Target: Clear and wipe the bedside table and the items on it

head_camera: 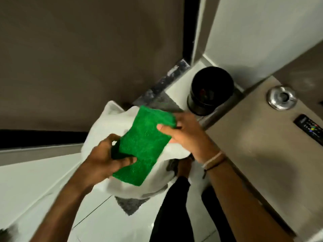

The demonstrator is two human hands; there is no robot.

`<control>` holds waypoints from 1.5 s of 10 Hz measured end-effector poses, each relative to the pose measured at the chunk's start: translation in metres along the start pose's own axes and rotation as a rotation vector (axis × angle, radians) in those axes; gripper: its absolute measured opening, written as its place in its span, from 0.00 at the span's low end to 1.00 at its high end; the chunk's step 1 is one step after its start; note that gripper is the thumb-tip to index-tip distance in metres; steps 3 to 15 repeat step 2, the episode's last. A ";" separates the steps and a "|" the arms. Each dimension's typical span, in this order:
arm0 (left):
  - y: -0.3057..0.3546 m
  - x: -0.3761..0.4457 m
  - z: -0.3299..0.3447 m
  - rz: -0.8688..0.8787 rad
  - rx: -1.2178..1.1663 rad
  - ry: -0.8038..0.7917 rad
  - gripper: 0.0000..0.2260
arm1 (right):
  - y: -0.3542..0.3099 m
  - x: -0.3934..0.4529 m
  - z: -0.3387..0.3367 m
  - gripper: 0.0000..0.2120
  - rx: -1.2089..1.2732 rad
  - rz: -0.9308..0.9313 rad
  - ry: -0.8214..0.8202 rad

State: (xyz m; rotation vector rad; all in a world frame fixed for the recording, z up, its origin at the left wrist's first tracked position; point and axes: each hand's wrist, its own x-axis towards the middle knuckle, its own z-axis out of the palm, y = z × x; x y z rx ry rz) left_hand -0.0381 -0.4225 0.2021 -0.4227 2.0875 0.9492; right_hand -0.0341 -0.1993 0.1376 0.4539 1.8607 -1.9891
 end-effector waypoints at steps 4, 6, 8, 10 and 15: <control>-0.028 0.010 0.002 0.023 0.453 0.198 0.44 | 0.015 0.007 0.041 0.16 -0.548 0.107 0.049; -0.028 0.010 0.002 0.023 0.453 0.198 0.44 | 0.015 0.007 0.041 0.16 -0.548 0.107 0.049; -0.028 0.010 0.002 0.023 0.453 0.198 0.44 | 0.015 0.007 0.041 0.16 -0.548 0.107 0.049; -0.028 0.010 0.002 0.023 0.453 0.198 0.44 | 0.015 0.007 0.041 0.16 -0.548 0.107 0.049; -0.028 0.010 0.002 0.023 0.453 0.198 0.44 | 0.015 0.007 0.041 0.16 -0.548 0.107 0.049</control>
